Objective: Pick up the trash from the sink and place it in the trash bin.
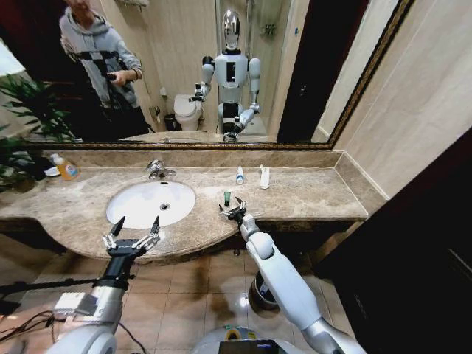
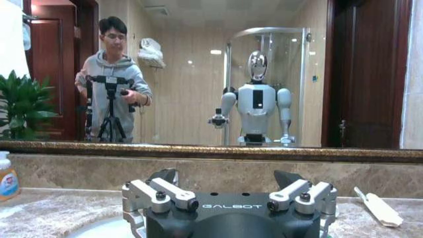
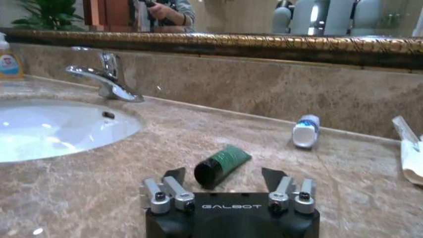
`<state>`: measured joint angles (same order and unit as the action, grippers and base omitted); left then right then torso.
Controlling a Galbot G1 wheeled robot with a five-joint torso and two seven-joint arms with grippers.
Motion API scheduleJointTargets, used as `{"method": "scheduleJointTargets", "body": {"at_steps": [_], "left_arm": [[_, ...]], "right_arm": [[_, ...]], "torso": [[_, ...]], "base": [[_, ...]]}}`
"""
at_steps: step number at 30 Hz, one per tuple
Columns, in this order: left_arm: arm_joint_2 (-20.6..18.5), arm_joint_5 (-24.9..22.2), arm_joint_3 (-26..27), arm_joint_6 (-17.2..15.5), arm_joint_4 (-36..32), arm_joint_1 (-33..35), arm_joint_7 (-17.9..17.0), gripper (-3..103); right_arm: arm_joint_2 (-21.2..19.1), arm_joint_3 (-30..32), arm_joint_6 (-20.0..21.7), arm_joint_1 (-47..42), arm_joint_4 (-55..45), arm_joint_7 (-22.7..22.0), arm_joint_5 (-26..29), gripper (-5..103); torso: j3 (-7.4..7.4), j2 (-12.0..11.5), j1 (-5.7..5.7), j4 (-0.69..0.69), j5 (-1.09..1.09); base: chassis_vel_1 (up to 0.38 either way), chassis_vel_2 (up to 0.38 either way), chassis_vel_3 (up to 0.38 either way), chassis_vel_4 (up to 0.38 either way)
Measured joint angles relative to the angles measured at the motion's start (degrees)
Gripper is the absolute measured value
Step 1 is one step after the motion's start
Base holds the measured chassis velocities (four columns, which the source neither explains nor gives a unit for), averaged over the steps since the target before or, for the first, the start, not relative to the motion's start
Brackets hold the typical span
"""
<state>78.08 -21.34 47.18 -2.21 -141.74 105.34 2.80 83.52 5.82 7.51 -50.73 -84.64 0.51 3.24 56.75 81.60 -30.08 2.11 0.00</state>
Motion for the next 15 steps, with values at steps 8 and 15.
{"method": "scheduleJointTargets", "body": {"at_steps": [8,15], "left_arm": [[0.0,0.0,0.0,0.0,0.0,0.0,0.0,100],[0.0,0.0,0.0,0.0,0.0,0.0,0.0,100]], "right_arm": [[-0.4,0.7,-0.2,-0.8,-0.4,-0.6,0.0,47],[-0.4,0.7,-0.4,-1.5,-0.9,-0.7,0.0,26]], "torso": [[0.00,0.0,0.00,0.00,0.00],[0.00,0.0,0.00,0.00,0.00]], "base": [[0.000,0.000,0.000,0.000],[0.000,0.000,0.000,0.000]]}}
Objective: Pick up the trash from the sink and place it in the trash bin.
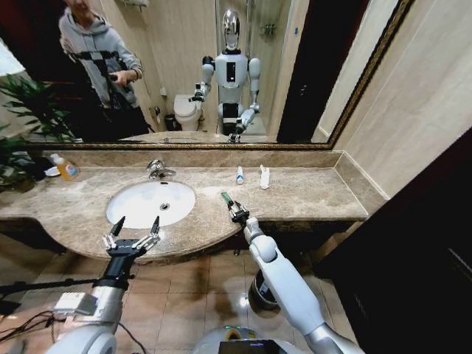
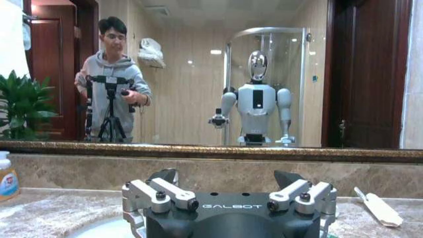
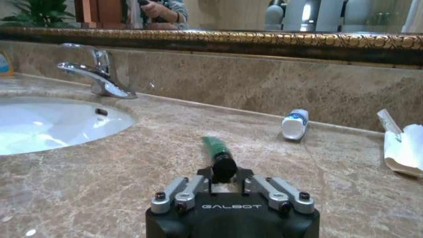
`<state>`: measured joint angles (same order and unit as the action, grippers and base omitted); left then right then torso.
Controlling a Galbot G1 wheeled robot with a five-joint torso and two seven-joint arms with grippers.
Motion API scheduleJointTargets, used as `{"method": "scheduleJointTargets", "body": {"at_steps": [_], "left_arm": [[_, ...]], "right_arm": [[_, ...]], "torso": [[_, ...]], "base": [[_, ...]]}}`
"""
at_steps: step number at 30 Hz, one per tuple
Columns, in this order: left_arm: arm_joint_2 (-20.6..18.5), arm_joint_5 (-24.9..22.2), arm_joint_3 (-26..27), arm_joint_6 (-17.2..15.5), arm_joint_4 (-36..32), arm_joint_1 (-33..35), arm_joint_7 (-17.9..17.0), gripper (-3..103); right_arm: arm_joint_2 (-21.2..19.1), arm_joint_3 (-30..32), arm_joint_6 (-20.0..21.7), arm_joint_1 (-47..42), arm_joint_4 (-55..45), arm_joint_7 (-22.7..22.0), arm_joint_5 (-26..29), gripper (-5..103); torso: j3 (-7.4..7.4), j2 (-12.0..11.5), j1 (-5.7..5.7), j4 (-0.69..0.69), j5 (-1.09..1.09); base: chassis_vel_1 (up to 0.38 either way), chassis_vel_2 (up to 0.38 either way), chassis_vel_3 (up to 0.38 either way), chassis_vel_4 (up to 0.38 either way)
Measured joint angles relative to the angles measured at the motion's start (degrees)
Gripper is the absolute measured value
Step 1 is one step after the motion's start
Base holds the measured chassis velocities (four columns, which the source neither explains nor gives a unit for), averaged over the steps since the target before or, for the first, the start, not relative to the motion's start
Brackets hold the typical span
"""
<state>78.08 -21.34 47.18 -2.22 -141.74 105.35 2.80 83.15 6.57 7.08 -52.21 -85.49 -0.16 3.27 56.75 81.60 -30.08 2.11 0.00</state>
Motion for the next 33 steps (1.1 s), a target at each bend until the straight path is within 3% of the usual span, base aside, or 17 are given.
{"method": "scheduleJointTargets", "body": {"at_steps": [1,2,8,12,24,33], "left_arm": [[0.0,0.0,0.0,0.0,0.0,0.0,0.0,100],[0.0,0.0,0.0,0.0,0.0,0.0,0.0,100],[0.0,0.0,0.0,0.0,0.0,0.0,0.0,100],[0.0,0.0,0.0,0.0,0.0,0.0,0.0,100],[0.0,0.0,0.0,0.0,0.0,0.0,0.0,100],[0.0,0.0,0.0,0.0,0.0,0.0,0.0,100]], "right_arm": [[0.0,0.0,0.0,0.0,0.0,0.0,0.0,26],[0.0,0.0,-0.2,-0.2,-0.2,0.0,0.1,19],[-0.4,0.3,-0.9,-1.3,-1.2,0.1,0.4,15],[-1.8,1.5,-1.2,-3.8,-5.0,0.4,0.9,2],[-2.2,2.0,-0.5,-5.2,-10.3,0.6,2.8,-1],[1.6,-2.1,0.4,2.0,-4.1,-0.3,3.2,26]], "torso": [[0.00,0.0,0.00,0.00,0.00],[0.00,0.0,0.00,0.00,0.00],[0.00,0.0,0.00,0.00,0.00],[0.00,0.0,0.00,0.00,0.00],[0.00,0.0,0.00,0.00,0.00],[0.00,0.0,0.00,0.00,-0.01]], "base": [[0.000,0.000,0.000,0.000],[0.000,0.000,0.000,0.000],[0.000,0.000,0.000,0.000],[0.000,0.000,0.000,0.000],[0.000,0.000,0.000,0.000],[0.000,0.000,0.000,0.000]]}}
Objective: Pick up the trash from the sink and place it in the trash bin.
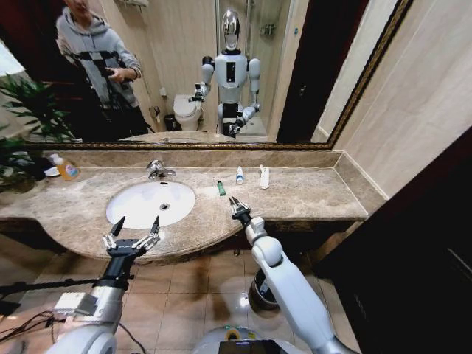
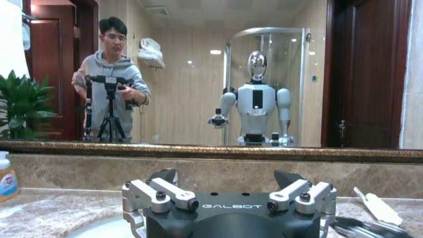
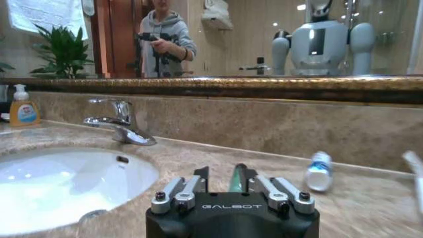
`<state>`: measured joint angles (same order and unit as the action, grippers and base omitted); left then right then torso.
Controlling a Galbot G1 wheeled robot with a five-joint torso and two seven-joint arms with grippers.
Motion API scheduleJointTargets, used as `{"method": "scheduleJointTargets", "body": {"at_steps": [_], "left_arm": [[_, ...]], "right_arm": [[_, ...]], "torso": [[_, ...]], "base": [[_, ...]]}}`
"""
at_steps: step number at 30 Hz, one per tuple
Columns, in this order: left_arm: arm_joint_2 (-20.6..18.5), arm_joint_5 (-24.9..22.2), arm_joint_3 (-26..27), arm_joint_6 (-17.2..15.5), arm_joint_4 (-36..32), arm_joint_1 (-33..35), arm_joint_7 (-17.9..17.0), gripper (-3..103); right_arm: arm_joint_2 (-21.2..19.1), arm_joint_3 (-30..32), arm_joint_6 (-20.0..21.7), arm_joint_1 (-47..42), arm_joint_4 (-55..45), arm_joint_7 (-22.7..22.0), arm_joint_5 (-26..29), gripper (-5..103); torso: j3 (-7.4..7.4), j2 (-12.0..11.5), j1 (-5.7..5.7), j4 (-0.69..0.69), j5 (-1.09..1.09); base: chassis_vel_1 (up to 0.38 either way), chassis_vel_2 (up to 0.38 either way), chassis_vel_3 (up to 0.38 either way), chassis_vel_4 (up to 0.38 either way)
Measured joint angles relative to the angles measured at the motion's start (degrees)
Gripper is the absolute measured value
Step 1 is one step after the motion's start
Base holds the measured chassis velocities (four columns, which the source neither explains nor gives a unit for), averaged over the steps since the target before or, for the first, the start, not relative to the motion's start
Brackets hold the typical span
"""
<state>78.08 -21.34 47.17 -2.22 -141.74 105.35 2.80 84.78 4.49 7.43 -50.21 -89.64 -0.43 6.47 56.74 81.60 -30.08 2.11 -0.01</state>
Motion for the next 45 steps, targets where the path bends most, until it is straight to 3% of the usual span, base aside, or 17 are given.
{"method": "scheduleJointTargets", "body": {"at_steps": [1,2,4,7,8,10,16,24,27,29,31,43,45], "left_arm": [[0.0,0.0,0.0,0.0,0.0,0.0,0.0,100],[0.0,0.0,0.0,0.0,0.0,0.0,0.0,100],[0.0,0.0,0.0,0.0,0.0,0.0,0.0,100],[0.0,0.0,0.0,0.0,0.0,0.0,0.0,100],[0.0,0.0,0.0,0.0,0.0,0.0,0.0,100],[0.0,0.0,0.0,0.0,0.0,0.0,0.0,100],[0.0,0.0,0.0,0.0,0.0,0.0,0.0,100],[0.0,0.0,0.0,0.0,0.0,0.0,0.0,100],[0.0,0.0,0.0,0.0,0.0,0.0,0.0,100],[0.0,0.0,0.0,0.0,0.0,0.0,0.0,100],[0.0,0.0,0.0,0.0,0.0,0.0,0.0,100],[0.0,0.0,0.0,0.0,0.0,0.0,0.0,100],[0.0,0.0,0.0,0.0,0.0,0.0,0.0,100]], "right_arm": [[0.0,0.0,0.0,0.0,0.0,0.0,0.0,26],[1.3,-0.7,0.1,2.6,2.9,-0.6,0.0,36],[2.7,-1.8,0.2,6.5,7.1,-1.6,0.0,47],[3.3,-2.8,0.3,9.6,10.5,-2.4,0.0,53],[3.6,-3.2,0.3,11.2,12.5,-2.7,0.0,63],[3.7,-3.3,0.3,12.0,13.5,-2.8,0.0,63],[4.2,-3.4,-0.9,15.0,18.7,-2.3,0.1,90],[5.2,-3.6,-1.6,15.8,22.3,-2.4,-0.4,103],[5.7,-3.5,-1.6,16.3,23.4,-2.6,-0.7,99],[5.9,-3.4,-1.4,16.8,24.6,-2.6,-0.9,89],[6.0,-3.3,-1.3,17.0,24.9,-2.6,-0.9,89],[5.3,-2.5,-0.5,16.7,25.6,-2.8,-0.9,41],[5.2,-2.5,-0.5,16.5,25.4,-2.8,-0.9,41]], "torso": [[0.00,0.0,0.00,0.00,0.00],[0.00,0.0,0.00,0.00,0.00],[0.01,0.0,0.00,0.00,0.00],[0.00,0.0,-0.01,0.01,0.00],[0.01,0.0,-0.01,0.01,-0.01],[0.01,0.0,-0.01,0.01,0.00],[0.01,0.0,-0.01,0.00,0.00],[0.01,0.0,0.00,0.00,0.01],[0.00,0.0,0.00,0.00,0.01],[0.00,0.0,0.00,0.00,0.00],[0.00,0.0,0.00,0.00,0.00],[0.00,0.0,0.00,0.00,0.01],[0.00,0.0,0.00,0.00,0.01]], "base": [[0.000,0.000,0.000,0.000],[0.000,0.000,0.000,0.000],[0.000,0.000,0.000,0.000],[0.000,0.000,0.000,0.000],[0.000,0.000,0.000,0.000],[0.000,0.000,0.000,0.000],[0.000,0.000,0.000,0.000],[0.000,0.000,0.000,0.000],[0.000,0.000,0.000,0.000],[0.000,0.000,0.000,0.000],[0.000,0.000,0.000,0.000],[0.000,0.000,0.000,0.000],[0.000,0.000,0.000,0.000]]}}
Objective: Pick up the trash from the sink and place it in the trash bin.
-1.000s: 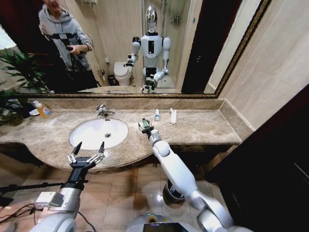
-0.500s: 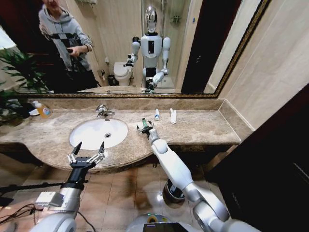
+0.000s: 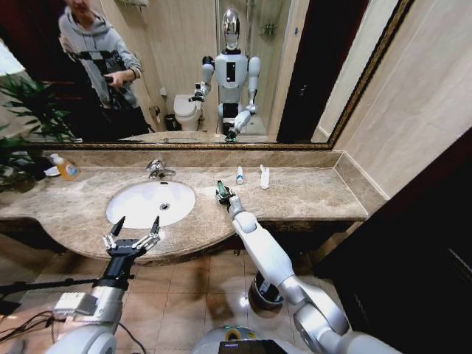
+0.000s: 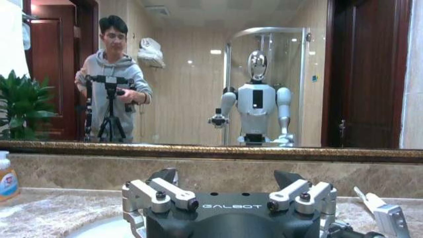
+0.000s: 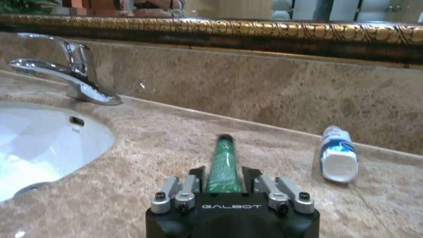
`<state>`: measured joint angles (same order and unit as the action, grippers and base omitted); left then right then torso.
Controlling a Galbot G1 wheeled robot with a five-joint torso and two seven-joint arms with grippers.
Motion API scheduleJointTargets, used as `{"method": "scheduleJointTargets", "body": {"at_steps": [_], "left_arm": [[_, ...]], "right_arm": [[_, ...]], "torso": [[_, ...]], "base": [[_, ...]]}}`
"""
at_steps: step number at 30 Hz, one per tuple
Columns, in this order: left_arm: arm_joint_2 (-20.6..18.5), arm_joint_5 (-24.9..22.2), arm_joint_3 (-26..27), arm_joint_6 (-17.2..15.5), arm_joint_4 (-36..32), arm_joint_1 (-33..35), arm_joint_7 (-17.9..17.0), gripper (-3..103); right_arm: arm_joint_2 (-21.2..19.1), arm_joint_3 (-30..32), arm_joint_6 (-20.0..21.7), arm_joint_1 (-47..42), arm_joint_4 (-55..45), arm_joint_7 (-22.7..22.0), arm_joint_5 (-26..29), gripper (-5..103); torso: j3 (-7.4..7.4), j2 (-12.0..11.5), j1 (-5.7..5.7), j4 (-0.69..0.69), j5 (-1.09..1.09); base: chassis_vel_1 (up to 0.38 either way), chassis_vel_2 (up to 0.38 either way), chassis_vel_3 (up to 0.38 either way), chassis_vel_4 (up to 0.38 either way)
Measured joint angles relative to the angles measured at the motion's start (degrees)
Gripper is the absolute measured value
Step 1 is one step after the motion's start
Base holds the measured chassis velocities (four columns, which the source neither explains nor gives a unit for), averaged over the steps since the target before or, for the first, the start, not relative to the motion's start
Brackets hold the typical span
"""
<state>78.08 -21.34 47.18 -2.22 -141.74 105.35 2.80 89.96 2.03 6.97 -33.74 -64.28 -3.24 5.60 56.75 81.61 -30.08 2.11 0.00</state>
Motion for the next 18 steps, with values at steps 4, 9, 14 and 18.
{"method": "scheduleJointTargets", "body": {"at_steps": [4,9,14,18], "left_arm": [[0.0,0.0,0.0,0.0,0.0,0.0,0.0,100],[0.0,0.0,0.0,0.0,0.0,0.0,0.0,100],[0.0,0.0,0.0,0.0,0.0,0.0,0.0,100],[0.0,0.0,0.0,0.0,0.0,0.0,0.0,100]], "right_arm": [[-0.4,0.1,-0.2,-0.7,-0.9,0.0,0.0,27],[-0.8,0.2,-0.3,-1.3,-2.0,0.0,0.1,13],[-1.8,0.5,-0.6,-2.1,-4.2,0.0,0.3,8],[-4.1,1.2,-1.1,-4.0,-8.9,0.5,0.5,8]], "torso": [[-0.01,0.0,0.00,0.00,0.00],[-0.01,0.0,0.00,0.00,0.00],[0.00,0.0,0.00,0.00,0.00],[0.00,0.0,0.00,0.00,0.00]], "base": [[0.000,0.000,0.000,0.000],[0.000,0.000,0.000,0.000],[0.000,0.000,0.000,0.000],[0.000,0.000,0.000,0.000]]}}
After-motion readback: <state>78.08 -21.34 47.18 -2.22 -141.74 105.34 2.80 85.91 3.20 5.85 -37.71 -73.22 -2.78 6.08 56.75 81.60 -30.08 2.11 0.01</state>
